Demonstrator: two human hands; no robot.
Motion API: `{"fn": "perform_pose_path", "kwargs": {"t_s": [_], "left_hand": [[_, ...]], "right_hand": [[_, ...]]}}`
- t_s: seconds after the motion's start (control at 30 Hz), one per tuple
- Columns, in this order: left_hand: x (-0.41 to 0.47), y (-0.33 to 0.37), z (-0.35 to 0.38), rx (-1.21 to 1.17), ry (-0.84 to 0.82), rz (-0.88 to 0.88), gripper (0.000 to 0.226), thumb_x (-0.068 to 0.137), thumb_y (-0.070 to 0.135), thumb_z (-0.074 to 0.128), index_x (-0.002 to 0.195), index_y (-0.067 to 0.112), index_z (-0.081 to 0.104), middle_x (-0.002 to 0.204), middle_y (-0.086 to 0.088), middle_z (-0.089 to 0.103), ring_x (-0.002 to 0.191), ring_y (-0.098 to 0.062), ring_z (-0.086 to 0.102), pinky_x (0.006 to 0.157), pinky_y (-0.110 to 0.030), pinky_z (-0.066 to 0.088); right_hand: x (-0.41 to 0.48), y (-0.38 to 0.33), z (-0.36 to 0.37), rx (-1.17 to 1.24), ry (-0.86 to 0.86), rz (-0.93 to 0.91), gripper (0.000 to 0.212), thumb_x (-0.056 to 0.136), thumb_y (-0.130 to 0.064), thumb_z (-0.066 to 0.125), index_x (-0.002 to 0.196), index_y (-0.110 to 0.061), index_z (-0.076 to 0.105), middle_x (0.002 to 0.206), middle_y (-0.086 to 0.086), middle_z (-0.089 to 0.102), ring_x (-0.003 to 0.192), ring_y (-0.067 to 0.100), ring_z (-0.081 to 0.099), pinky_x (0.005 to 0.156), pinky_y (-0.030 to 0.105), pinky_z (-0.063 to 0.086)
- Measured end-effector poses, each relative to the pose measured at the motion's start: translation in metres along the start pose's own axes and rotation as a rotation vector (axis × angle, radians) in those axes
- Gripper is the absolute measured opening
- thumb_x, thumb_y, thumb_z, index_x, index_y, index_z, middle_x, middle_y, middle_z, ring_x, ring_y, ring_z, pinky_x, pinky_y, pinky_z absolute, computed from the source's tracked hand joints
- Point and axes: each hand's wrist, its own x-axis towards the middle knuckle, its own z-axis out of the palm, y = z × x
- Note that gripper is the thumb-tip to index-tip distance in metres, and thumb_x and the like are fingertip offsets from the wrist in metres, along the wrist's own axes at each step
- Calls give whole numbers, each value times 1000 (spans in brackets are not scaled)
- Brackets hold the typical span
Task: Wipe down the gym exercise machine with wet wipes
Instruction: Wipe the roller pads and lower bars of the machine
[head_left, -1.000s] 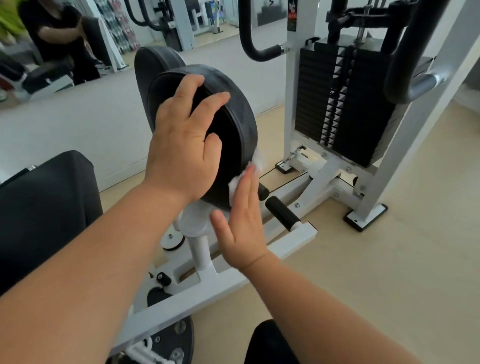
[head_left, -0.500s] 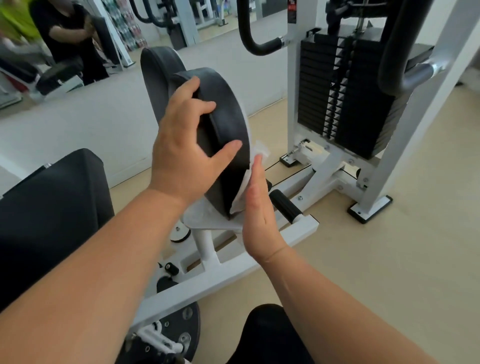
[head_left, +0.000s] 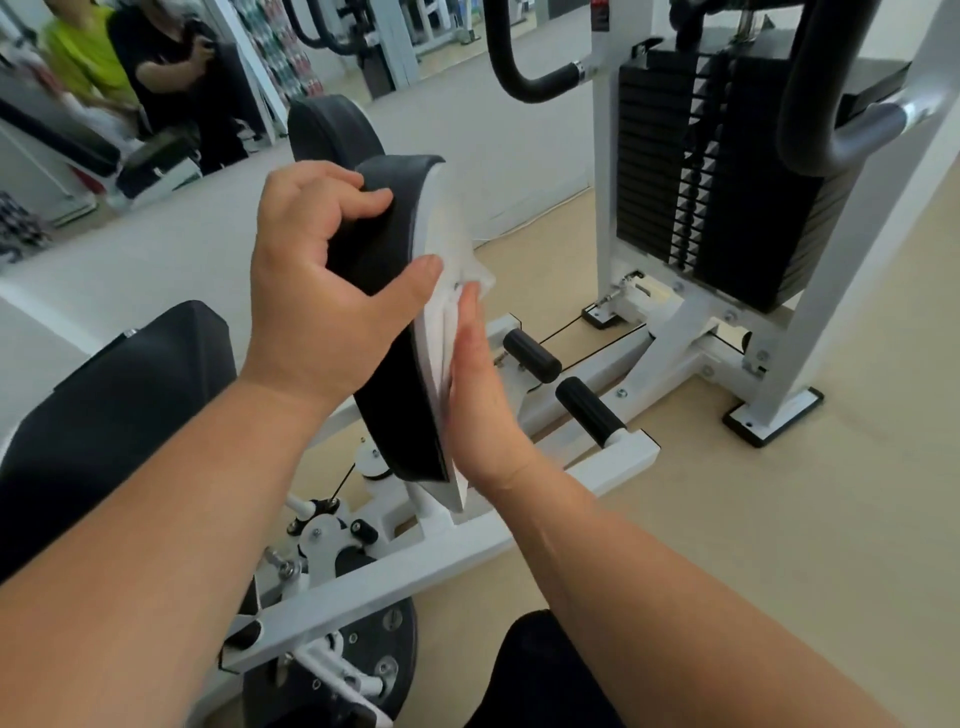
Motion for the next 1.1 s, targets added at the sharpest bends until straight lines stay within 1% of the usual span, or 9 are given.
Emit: {"fn": "perform_pose_path", "kwargs": {"t_s": [0.13,0.3,0.4,0.5,0.6,0.7,0.87,1.0,1.1], "left_hand": [[0,-3,-5,-25,-6,0,40,77,23,77,109,3,65,119,-9,53,115,-19,54,102,-23,42],[-3,-17,-20,-121,-88,42,40,81,25,72,111,2,62,123,-11,52,119,-27,54,105,-35,43],[-3,-18,-21,-146,-94,57,38,81,27,72,111,5,62,122,-11,52,120,-28,53,106,-40,44],[-3,-12,-15,-125,-57,51,38,78,25,74,107,3,64,119,-10,52,116,-24,53,104,-32,42],[-4,-8,-9,-102,-25,40,36,77,21,77,106,2,65,118,-8,52,115,-22,54,103,-27,41],[-3,-7,-6,-57,22,62,29,85,20,74,105,1,66,116,-8,54,113,-21,54,102,-23,40],[-2,-6,1,-6,68,79,21,96,18,66,97,-3,66,111,-19,60,109,-26,57,99,-20,39],[-2,-3,5,24,84,51,24,95,21,66,98,-2,66,113,-19,60,110,-23,56,96,-15,39],[-1,0,7,32,101,42,26,95,23,66,99,-2,66,114,-19,60,110,-21,56,95,-11,38]], "right_hand": [[19,-28,-3,71,11,-113,118,74,-101,16,164,-27,-4,171,-13,-12,155,1,-16,129,46,-3],[-55,20,17,-320,-94,-396,95,97,-77,8,161,-11,-13,170,-1,-22,157,22,-21,128,50,-5],[-34,54,22,-182,8,-34,105,77,-97,2,159,-34,-21,167,-18,-25,157,11,-19,129,49,-6],[32,46,9,197,127,217,111,69,-106,18,162,-46,9,172,-16,8,159,9,2,128,53,4],[61,-9,-1,258,150,2,100,87,-92,22,165,-30,9,169,-18,9,154,-1,10,128,38,10],[34,-45,-2,6,83,-269,113,84,-93,19,165,-17,-2,173,-4,-6,158,8,-8,130,47,0],[-52,35,19,-179,-10,-328,90,99,-75,12,162,-14,-11,172,-2,-15,159,21,-13,130,47,-1],[12,45,13,287,100,333,107,71,-104,27,160,-44,27,168,-7,28,157,21,21,126,58,16],[54,13,-7,363,81,253,87,93,-86,19,150,-28,50,148,6,59,140,23,52,121,49,36]]}}
